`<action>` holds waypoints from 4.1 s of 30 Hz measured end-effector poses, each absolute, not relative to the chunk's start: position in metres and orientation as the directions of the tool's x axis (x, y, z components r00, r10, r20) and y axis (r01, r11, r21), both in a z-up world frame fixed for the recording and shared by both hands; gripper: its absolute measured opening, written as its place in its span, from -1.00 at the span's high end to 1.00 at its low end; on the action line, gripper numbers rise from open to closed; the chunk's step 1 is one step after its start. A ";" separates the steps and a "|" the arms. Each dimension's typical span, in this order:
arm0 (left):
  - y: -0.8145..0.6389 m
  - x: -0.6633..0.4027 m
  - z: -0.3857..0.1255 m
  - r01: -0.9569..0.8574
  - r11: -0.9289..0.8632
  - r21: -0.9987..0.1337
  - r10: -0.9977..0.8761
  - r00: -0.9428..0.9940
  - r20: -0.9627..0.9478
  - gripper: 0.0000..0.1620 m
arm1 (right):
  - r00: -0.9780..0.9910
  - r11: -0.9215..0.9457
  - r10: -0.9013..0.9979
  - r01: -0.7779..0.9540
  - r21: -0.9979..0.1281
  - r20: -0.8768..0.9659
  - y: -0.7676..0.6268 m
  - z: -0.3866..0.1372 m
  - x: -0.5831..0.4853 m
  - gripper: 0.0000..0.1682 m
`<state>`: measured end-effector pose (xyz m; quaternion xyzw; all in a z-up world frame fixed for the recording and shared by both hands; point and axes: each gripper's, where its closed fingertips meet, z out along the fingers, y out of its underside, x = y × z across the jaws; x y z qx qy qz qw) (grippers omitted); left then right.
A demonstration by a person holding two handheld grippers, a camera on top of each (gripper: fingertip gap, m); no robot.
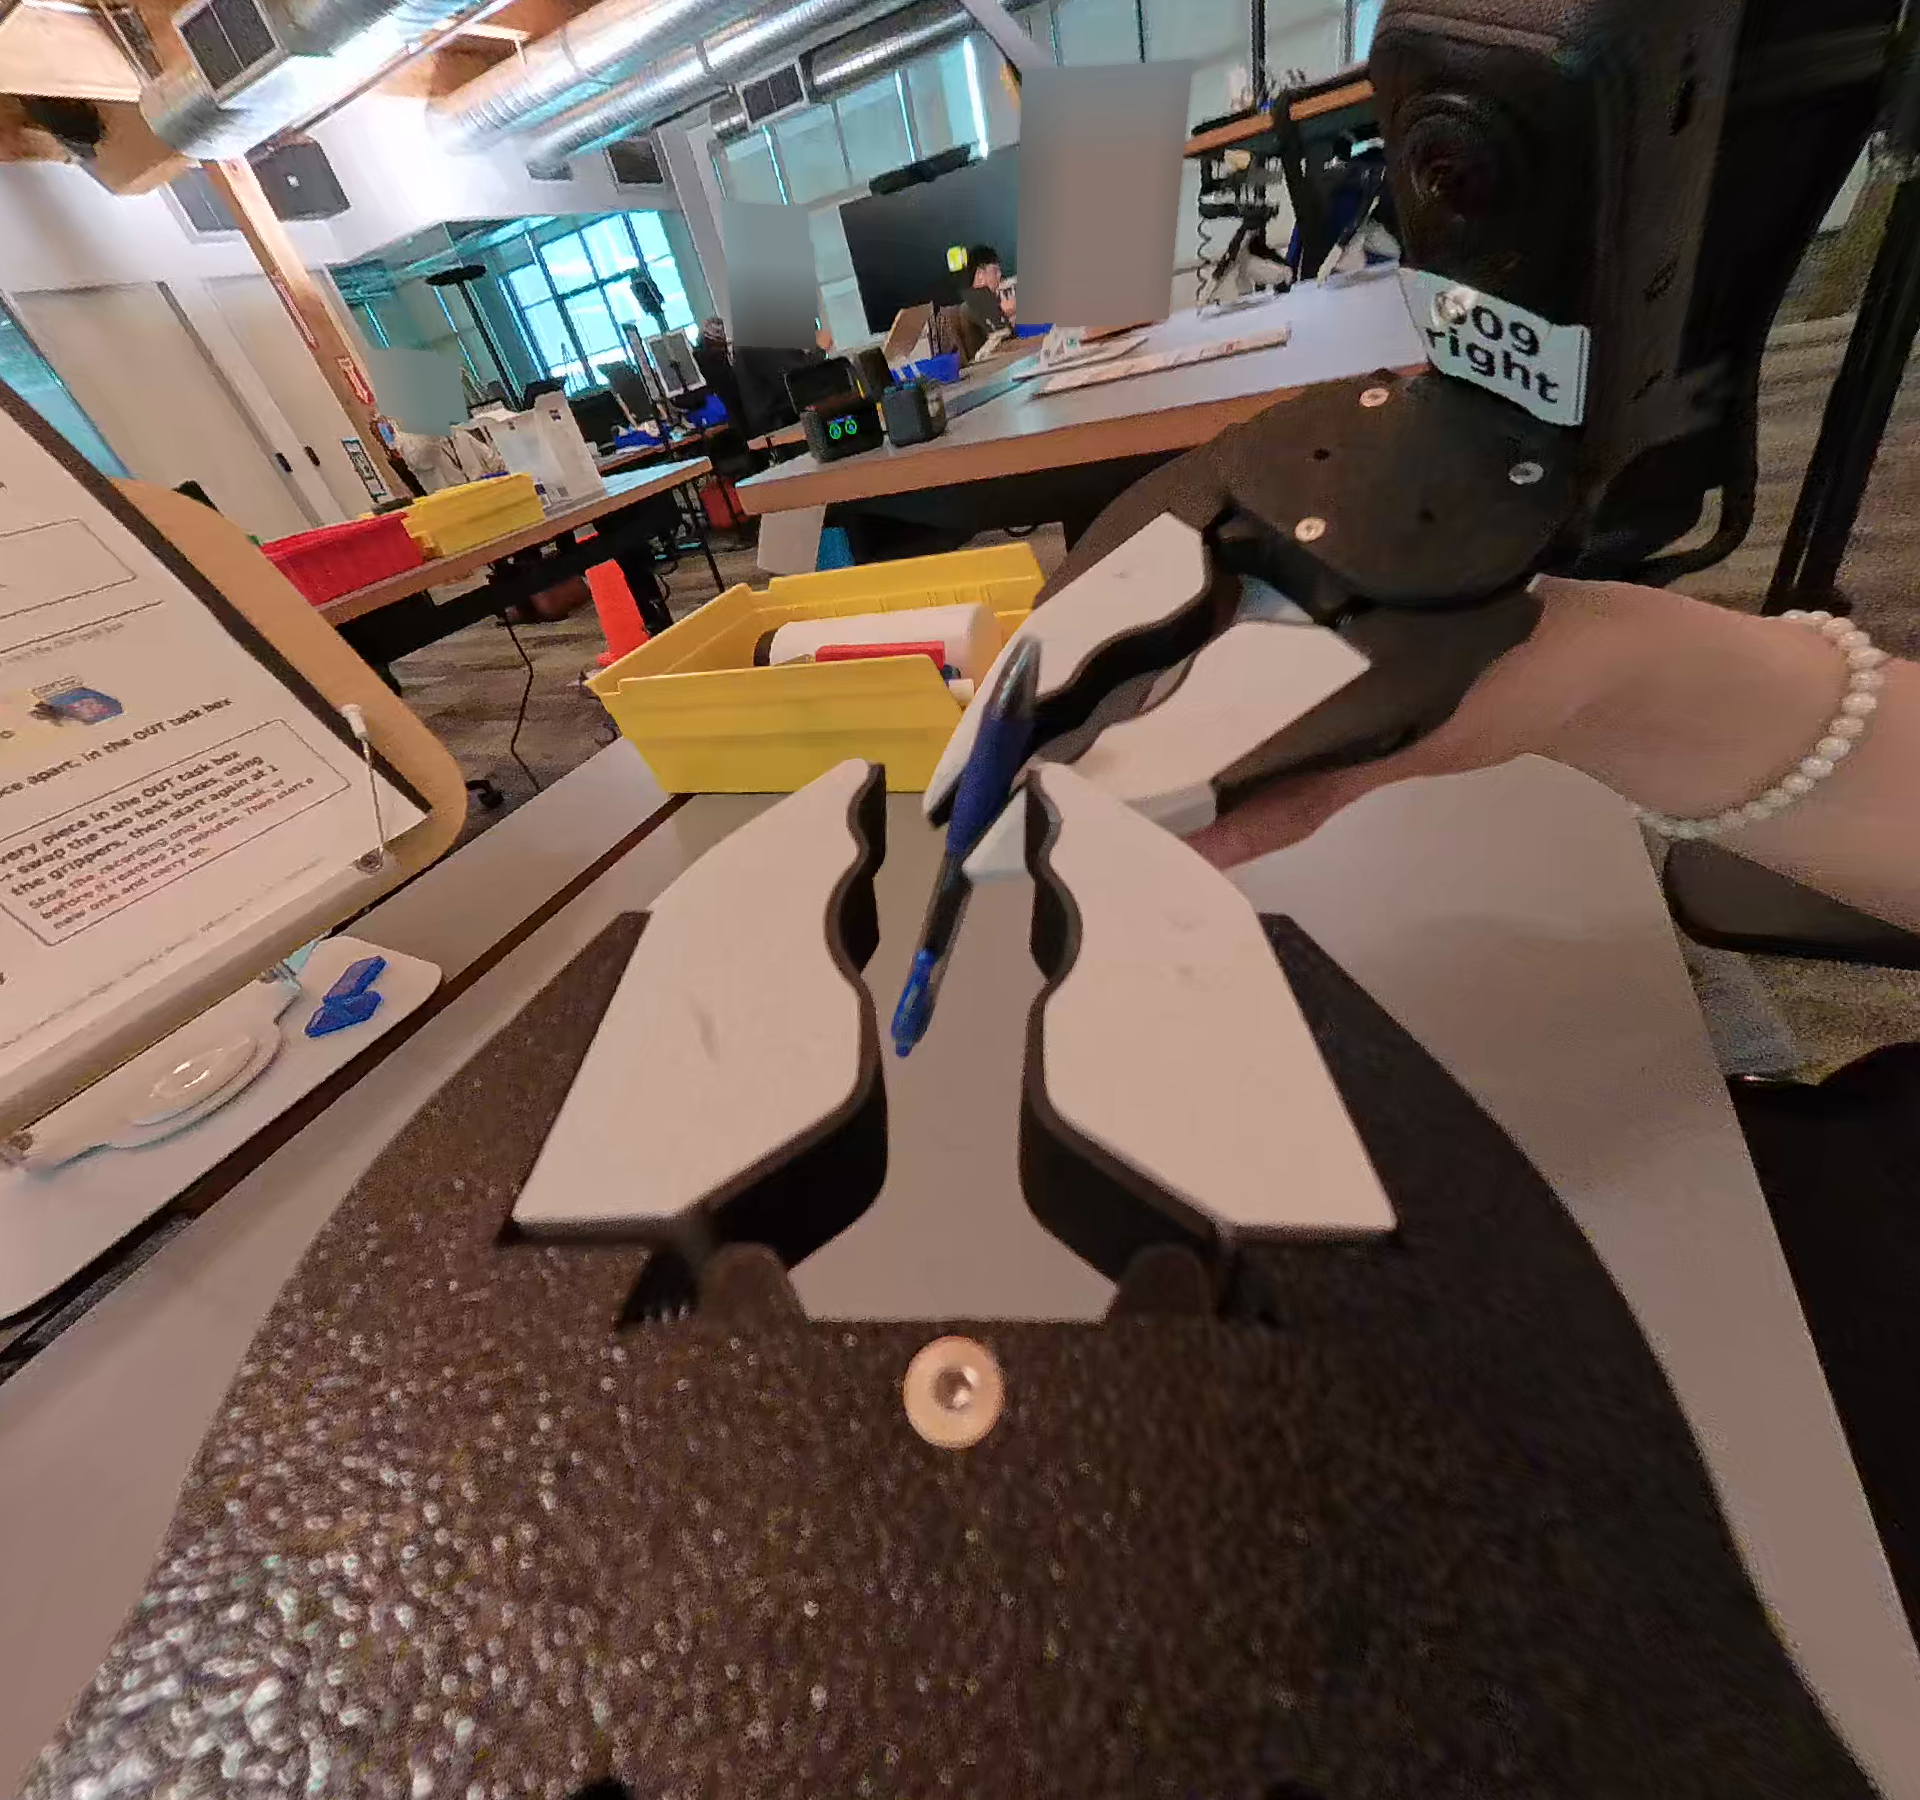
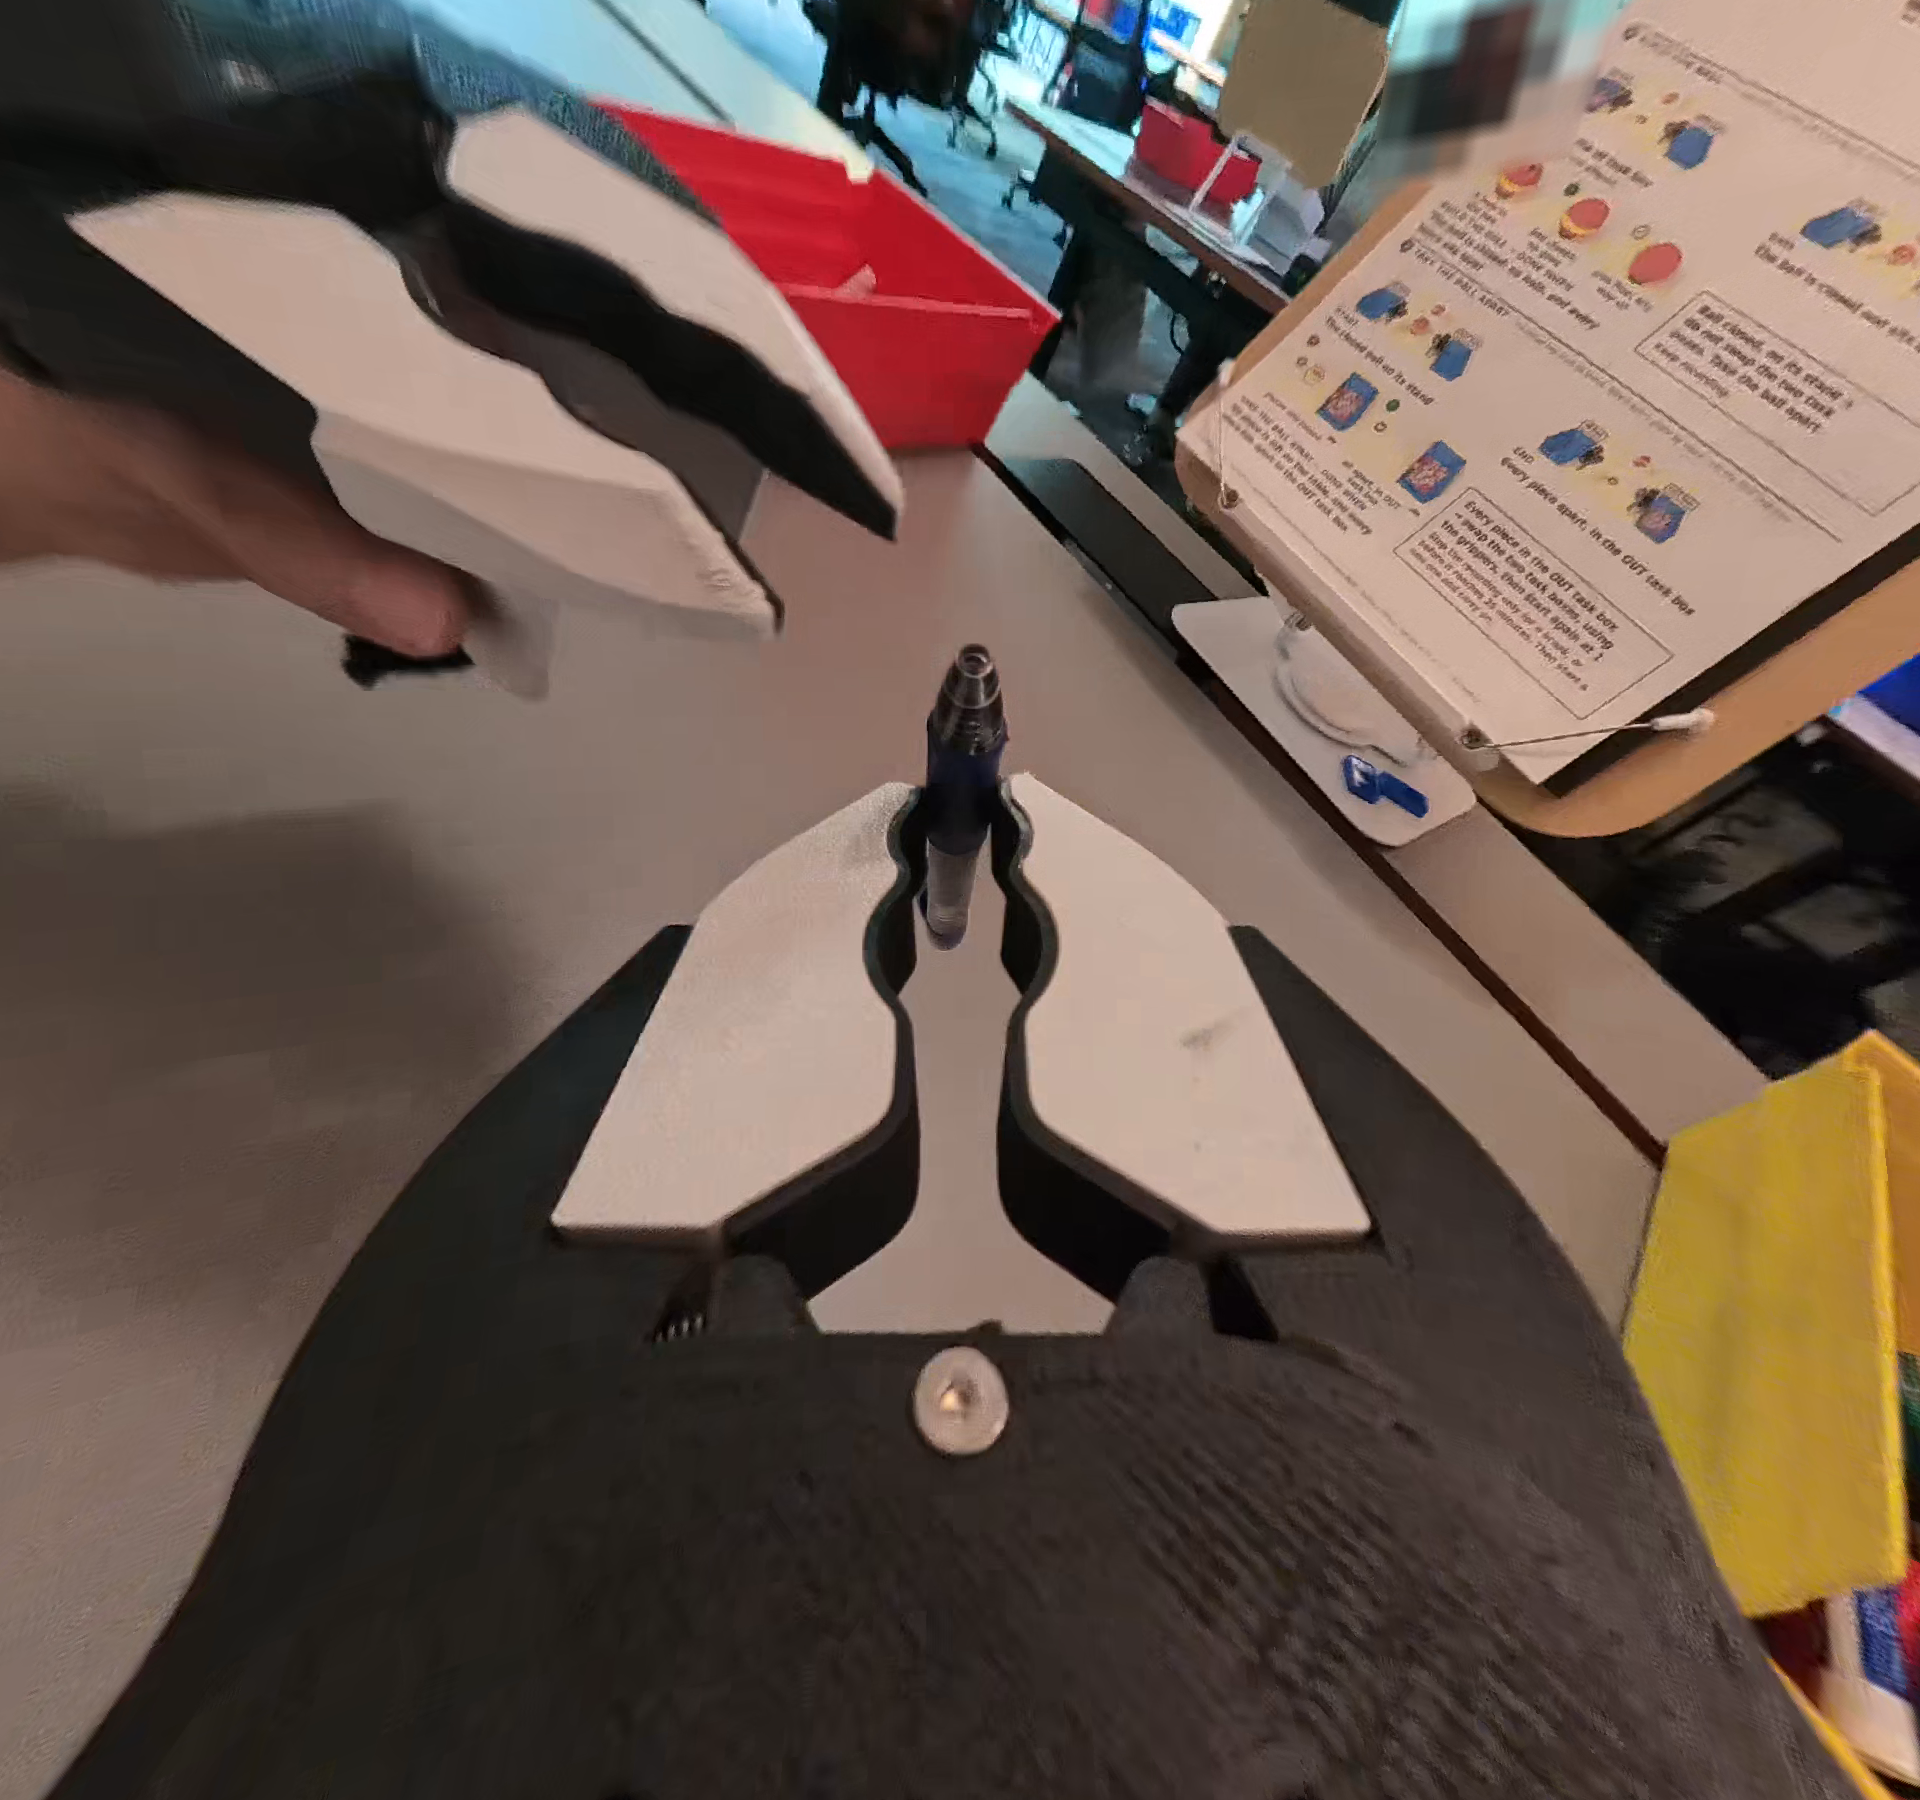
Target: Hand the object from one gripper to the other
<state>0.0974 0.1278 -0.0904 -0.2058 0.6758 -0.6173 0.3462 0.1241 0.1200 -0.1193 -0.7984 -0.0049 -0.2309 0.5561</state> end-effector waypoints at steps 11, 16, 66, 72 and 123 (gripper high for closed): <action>0.109 0.098 -0.102 0.121 0.184 -0.975 -0.681 -0.700 -0.215 0.89 | 0.896 -0.419 -0.191 0.296 -0.859 0.402 0.134 -0.135 0.110 0.86; 0.118 0.099 -0.086 0.147 0.053 -0.988 -0.726 -0.673 -0.139 0.89 | 0.922 -0.260 -0.181 0.292 -0.920 0.343 0.137 -0.123 0.107 0.78; 0.166 0.099 -0.087 -0.014 -0.286 -0.958 -0.565 -0.805 0.181 0.88 | 0.958 0.281 -0.116 -0.220 -0.934 -0.261 0.099 -0.072 0.143 0.35; 0.143 0.097 -0.090 -0.049 -0.419 -0.907 -0.440 -0.862 0.250 0.88 | 0.947 0.361 -0.015 -0.295 -0.885 -0.321 0.108 -0.066 0.128 0.56; 0.164 0.084 -0.041 -0.045 -0.563 -0.825 -0.438 -0.831 0.344 0.88 | 0.980 -0.154 -0.013 0.193 -0.969 0.197 0.136 -0.129 0.093 0.59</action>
